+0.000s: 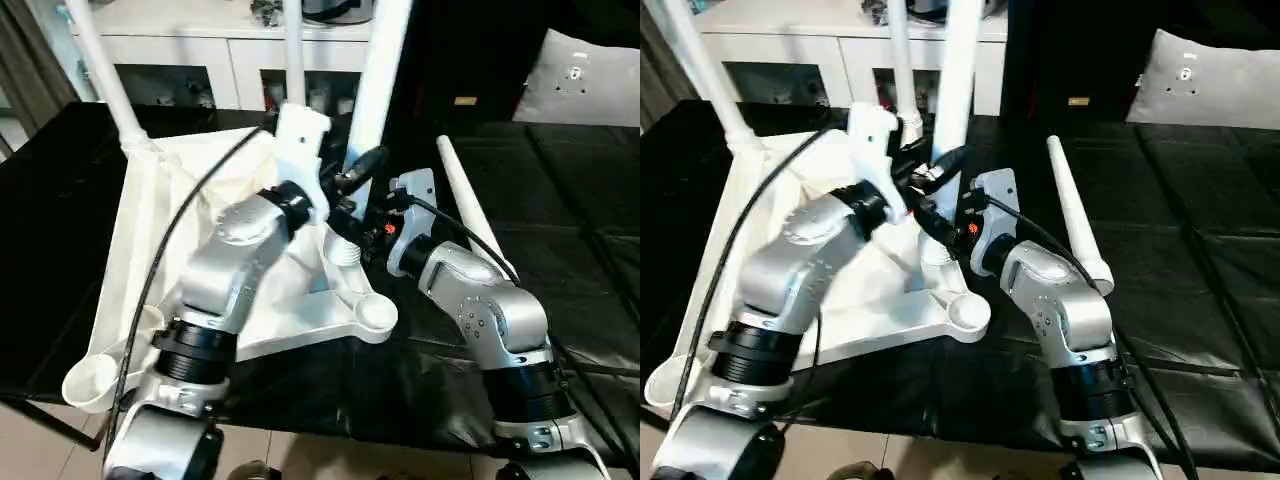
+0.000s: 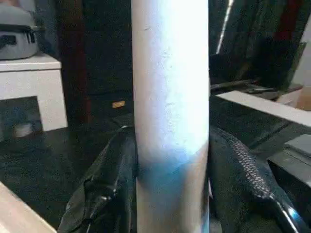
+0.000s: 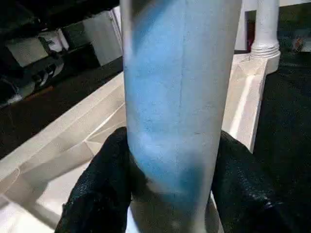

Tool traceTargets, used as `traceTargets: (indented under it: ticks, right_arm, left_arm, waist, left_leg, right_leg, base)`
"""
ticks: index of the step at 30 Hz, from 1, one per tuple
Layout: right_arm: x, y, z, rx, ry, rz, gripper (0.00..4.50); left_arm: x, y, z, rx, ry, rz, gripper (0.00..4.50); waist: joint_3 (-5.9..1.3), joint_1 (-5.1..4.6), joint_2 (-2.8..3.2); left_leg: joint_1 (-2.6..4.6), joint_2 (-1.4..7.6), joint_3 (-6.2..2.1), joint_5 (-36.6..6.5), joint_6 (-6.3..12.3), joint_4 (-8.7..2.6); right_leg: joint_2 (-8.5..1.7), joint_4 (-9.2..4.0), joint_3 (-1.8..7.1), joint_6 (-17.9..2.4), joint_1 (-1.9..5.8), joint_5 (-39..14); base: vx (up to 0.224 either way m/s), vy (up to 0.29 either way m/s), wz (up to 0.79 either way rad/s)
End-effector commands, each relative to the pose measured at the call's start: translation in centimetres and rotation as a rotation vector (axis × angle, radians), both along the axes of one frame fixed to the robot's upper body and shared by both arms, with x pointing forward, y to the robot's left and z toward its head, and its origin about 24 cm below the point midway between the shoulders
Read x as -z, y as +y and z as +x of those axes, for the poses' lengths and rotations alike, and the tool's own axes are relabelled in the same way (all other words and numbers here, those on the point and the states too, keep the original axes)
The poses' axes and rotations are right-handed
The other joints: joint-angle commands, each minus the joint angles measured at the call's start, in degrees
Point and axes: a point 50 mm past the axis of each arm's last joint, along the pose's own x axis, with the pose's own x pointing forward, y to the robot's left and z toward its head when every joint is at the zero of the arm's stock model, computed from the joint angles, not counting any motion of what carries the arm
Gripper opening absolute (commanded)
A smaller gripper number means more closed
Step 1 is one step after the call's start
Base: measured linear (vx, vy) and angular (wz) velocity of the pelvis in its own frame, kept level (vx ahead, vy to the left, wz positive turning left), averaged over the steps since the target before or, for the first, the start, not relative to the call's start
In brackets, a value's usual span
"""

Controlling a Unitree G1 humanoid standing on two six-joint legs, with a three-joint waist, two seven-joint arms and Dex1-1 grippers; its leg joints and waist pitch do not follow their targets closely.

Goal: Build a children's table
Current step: Pick table leg

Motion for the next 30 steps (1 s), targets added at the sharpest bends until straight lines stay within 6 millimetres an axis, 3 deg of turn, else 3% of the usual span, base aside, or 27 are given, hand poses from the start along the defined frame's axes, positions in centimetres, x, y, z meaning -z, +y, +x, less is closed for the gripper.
traceTargets:
  ticks: [1, 6, 10, 14, 16, 18, 19, 21, 23, 25, 28, 30]
  right_arm:
    - [-0.6, -0.2, -0.2, -0.049, -0.023, 0.014, 1.88]
    - [-0.6, -0.7, -0.5, -0.123, -0.019, 0.030, 1.88]
    - [0.9, -1.1, -2.0, -0.215, -0.017, 0.005, 1.88]
    - [2.3, -1.6, -2.8, -0.230, 0.029, -0.008, 1.88]
    - [2.7, -1.7, -3.0, -0.231, 0.036, -0.011, 1.88]
    - [2.9, -1.9, -3.3, -0.245, 0.045, -0.006, 1.88]
    - [2.8, -2.1, -3.5, -0.271, 0.043, 0.005, 1.88]
    - [2.7, -2.2, -3.5, -0.292, 0.034, 0.007, 1.88]
    - [2.4, -2.4, -3.5, -0.306, 0.023, 0.005, 1.88]
    - [2.0, -2.6, -3.4, -0.333, 0.009, 0.012, 1.88]
    - [1.7, -2.7, -3.6, -0.371, 0.002, 0.017, 1.88]
    - [1.5, -2.9, -3.9, -0.414, -0.002, 0.020, 1.88]
  left_arm:
    - [-0.4, 1.3, 0.2, -0.006, 0.002, -0.008, 2.54]
    - [0.0, 1.4, -0.5, 0.106, 0.055, -0.026, 2.54]
    - [1.6, 2.2, -1.4, 0.163, 0.119, -0.003, 2.54]
    - [3.2, 2.5, -2.2, 0.198, 0.179, -0.038, 2.54]
    - [3.8, 2.6, -2.2, 0.194, 0.191, -0.032, 2.54]
    - [4.2, 2.9, -2.3, 0.207, 0.198, -0.059, 2.63]
    - [4.0, 3.0, -2.5, 0.247, 0.199, -0.127, 2.96]
    - [3.5, 3.2, -2.7, 0.283, 0.195, -0.166, 2.96]
    - [3.1, 3.2, -2.8, 0.310, 0.188, -0.176, 2.97]
    - [2.7, 3.2, -3.2, 0.364, 0.191, -0.171, 3.41]
    - [2.8, 3.2, -3.5, 0.422, 0.216, -0.175, 3.44]
    - [2.9, 3.4, -4.0, 0.486, 0.245, -0.174, 3.76]
  waist:
    - [-4.31, 0.00, -0.99]
    - [-4.40, 0.09, -0.93]
    - [-4.38, 0.21, -1.07]
    - [-4.19, 0.10, -1.06]
    - [-3.91, 0.04, -1.08]
    - [-3.79, -0.04, -1.05]
    - [-3.90, 0.04, -0.95]
    - [-3.93, 0.03, -1.03]
    - [-3.99, 0.09, -1.04]
    - [-4.09, 0.10, -1.02]
    - [-4.19, 0.18, -0.94]
    - [-4.23, 0.20, -0.96]
  left_leg:
    - [0.68, 1.69, -0.60, -7.40, 1.02, -3.47]
    - [0.69, 1.75, -0.62, -6.71, 1.36, -3.38]
    - [0.56, 1.78, -0.54, -6.17, 2.02, -3.31]
    - [0.65, 1.91, -0.61, -8.36, 1.73, -3.53]
    - [0.95, 1.79, -0.61, -10.74, 1.37, -3.65]
    - [0.94, 1.76, -0.66, -11.68, 1.15, -3.80]
    - [0.98, 1.83, -0.74, -11.59, 0.86, -3.84]
    - [0.98, 1.83, -0.70, -11.63, 0.84, -3.80]
    - [0.95, 1.86, -0.71, -11.17, 1.08, -3.75]
    - [0.84, 1.83, -0.73, -10.42, 1.43, -3.73]
    - [0.80, 1.84, -0.65, -9.16, 1.80, -3.54]
    - [0.83, 1.82, -0.63, -8.64, 2.13, -3.48]
  right_leg:
    - [-4.21, -4.33, 2.69, -7.96, 3.10, -13.18]
    - [-4.21, -4.11, 2.68, -8.47, 3.14, -12.00]
    - [-4.22, -3.99, 2.69, -8.90, 3.23, -11.25]
    - [-4.26, -4.44, 2.61, -8.43, 3.10, -14.86]
    - [-4.23, -5.01, 2.59, -7.24, 2.91, -19.06]
    - [-4.24, -5.42, 2.58, -6.11, 2.84, -21.46]
    - [-4.26, -5.31, 2.61, -5.99, 2.78, -21.46]
    - [-4.23, -5.31, 2.60, -6.20, 2.81, -20.95]
    - [-4.18, -5.04, 2.60, -6.99, 2.84, -19.17]
    - [-4.15, -4.81, 2.61, -7.42, 2.95, -17.79]
    - [-4.19, -4.53, 2.67, -8.31, 2.99, -15.79]
    - [-4.16, -4.40, 2.66, -8.75, 3.01, -14.92]
  base:
    - [0.000, 0.000, 0.00]
    - [0.000, 0.000, 0.00]
    - [0.000, 0.000, 0.00]
    - [0.000, 0.000, 0.00]
    - [0.000, 0.000, 0.00]
    - [0.000, 0.000, 0.00]
    - [0.000, 0.000, 0.00]
    - [0.000, 0.000, 0.00]
    - [0.000, 0.000, 0.00]
    - [0.000, 0.000, 0.00]
    - [0.000, 0.000, 0.00]
    - [0.000, 0.000, 0.00]
